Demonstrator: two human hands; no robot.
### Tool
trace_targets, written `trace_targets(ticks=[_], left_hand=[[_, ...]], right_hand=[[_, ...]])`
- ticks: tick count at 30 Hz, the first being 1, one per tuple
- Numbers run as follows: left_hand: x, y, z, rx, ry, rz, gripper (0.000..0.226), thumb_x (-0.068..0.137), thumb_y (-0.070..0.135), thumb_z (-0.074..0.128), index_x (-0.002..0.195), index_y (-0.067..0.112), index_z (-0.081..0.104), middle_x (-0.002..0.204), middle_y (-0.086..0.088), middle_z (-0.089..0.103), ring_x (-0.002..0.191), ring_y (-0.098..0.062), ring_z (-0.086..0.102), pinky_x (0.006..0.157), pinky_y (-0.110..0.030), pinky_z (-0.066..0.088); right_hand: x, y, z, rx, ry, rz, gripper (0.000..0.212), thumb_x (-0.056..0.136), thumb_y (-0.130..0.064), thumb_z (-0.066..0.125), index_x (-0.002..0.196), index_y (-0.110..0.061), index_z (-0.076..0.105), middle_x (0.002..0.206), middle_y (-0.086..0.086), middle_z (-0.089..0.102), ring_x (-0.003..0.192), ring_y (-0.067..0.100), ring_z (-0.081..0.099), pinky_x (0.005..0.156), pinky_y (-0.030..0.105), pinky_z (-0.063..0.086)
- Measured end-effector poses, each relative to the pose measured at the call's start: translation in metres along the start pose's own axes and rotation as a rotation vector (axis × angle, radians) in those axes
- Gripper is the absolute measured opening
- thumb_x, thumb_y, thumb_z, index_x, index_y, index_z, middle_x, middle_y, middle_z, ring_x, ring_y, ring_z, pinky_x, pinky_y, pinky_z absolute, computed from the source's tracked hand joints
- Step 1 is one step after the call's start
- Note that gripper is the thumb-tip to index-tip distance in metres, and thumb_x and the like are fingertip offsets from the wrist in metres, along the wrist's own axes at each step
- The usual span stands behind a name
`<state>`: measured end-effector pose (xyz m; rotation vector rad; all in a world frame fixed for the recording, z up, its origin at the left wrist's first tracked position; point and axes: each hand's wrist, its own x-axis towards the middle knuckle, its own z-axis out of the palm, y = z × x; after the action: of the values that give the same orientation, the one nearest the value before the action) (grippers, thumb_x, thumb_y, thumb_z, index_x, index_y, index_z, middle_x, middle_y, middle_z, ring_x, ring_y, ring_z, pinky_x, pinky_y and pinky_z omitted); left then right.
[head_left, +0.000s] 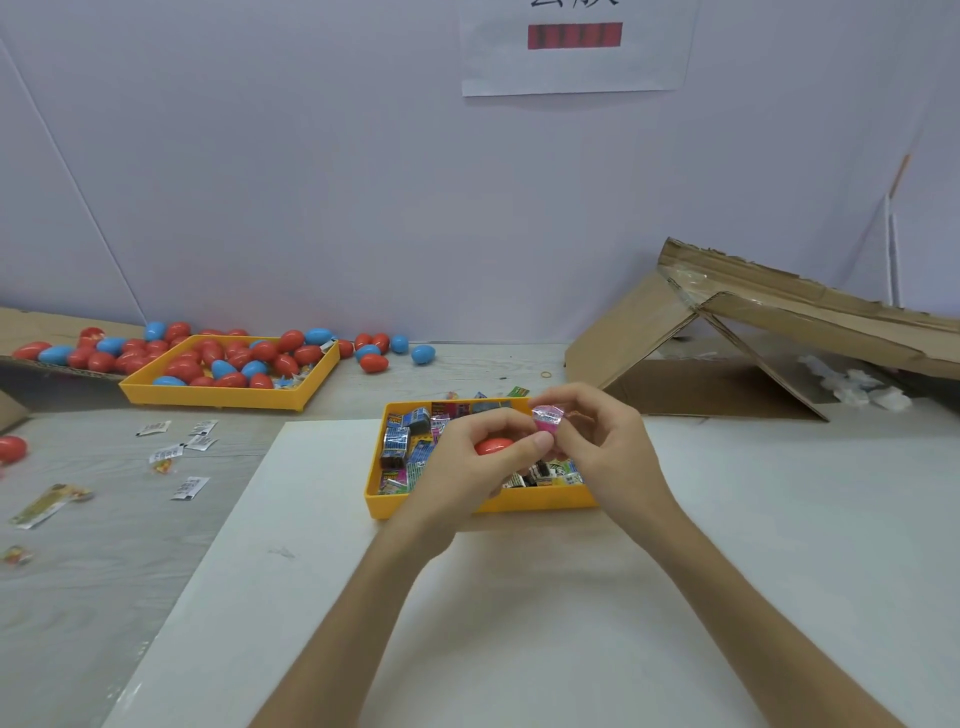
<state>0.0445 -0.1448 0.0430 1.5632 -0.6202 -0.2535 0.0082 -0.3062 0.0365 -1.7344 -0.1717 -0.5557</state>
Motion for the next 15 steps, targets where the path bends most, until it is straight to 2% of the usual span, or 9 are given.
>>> trace_targets(ticks=[2, 4, 7, 10, 13, 15], left_hand=[[-0.0004, 0.0002, -0.0005, -0.053, -0.019, -0.029, 0.025, 0.083, 0.034, 0.076, 0.095, 0.012, 0.073, 0.066, 0.009, 0.058, 0.053, -0.003, 0.049, 0.049, -0.018, 0.035], [-0.0004, 0.0006, -0.0003, -0.067, -0.025, -0.035, 0.029, 0.077, 0.038, 0.077, 0.093, 0.014, 0.073, 0.066, 0.008, 0.059, 0.053, -0.005, 0.046, 0.049, -0.02, 0.034], [0.0007, 0.0, -0.0017, -0.065, -0.024, -0.031, 0.024, 0.078, 0.034, 0.083, 0.09, 0.015, 0.073, 0.067, 0.007, 0.059, 0.052, -0.006, 0.045, 0.05, -0.02, 0.035], [0.0011, -0.0004, -0.0028, -0.105, -0.039, -0.028, 0.016, 0.081, 0.028, 0.077, 0.088, 0.015, 0.071, 0.065, 0.004, 0.055, 0.052, -0.009, 0.041, 0.049, -0.02, 0.034], [0.0004, 0.0012, -0.0037, -0.224, -0.069, -0.029, 0.007, 0.085, 0.023, 0.071, 0.085, 0.017, 0.069, 0.063, 0.005, 0.05, 0.053, -0.011, 0.035, 0.048, -0.02, 0.031], [0.0006, 0.0024, -0.0053, -0.286, -0.076, -0.045, 0.005, 0.087, 0.022, 0.068, 0.083, 0.019, 0.068, 0.064, 0.002, 0.045, 0.054, -0.012, 0.032, 0.049, -0.021, 0.027]], right_hand=[[0.0003, 0.0, 0.0001, 0.016, -0.009, 0.006, 0.022, 0.085, -0.016, 0.058, 0.1, -0.018, 0.073, 0.081, -0.006, 0.072, 0.071, 0.017, 0.069, 0.065, 0.029, 0.057], [0.0002, -0.0002, 0.0, 0.041, -0.027, 0.012, 0.02, 0.088, -0.017, 0.057, 0.1, -0.016, 0.073, 0.086, 0.001, 0.073, 0.075, 0.023, 0.069, 0.066, 0.032, 0.059], [-0.0005, -0.0021, 0.0009, 0.096, -0.042, 0.048, 0.023, 0.094, -0.013, 0.052, 0.098, -0.017, 0.074, 0.088, 0.0, 0.073, 0.072, 0.015, 0.067, 0.064, 0.025, 0.055], [0.0006, -0.0054, 0.0019, 0.151, -0.091, 0.119, 0.027, 0.09, -0.016, 0.047, 0.095, -0.014, 0.073, 0.086, 0.0, 0.072, 0.073, 0.013, 0.065, 0.064, 0.024, 0.052], [0.0026, -0.0088, -0.0003, 0.301, -0.172, 0.225, 0.02, 0.083, -0.018, 0.053, 0.091, -0.008, 0.067, 0.079, 0.008, 0.064, 0.074, 0.017, 0.062, 0.062, 0.024, 0.049], [0.003, -0.0099, -0.0037, 0.401, -0.221, 0.271, 0.023, 0.081, -0.017, 0.058, 0.098, -0.002, 0.062, 0.078, 0.01, 0.061, 0.075, 0.017, 0.062, 0.065, 0.025, 0.049]])
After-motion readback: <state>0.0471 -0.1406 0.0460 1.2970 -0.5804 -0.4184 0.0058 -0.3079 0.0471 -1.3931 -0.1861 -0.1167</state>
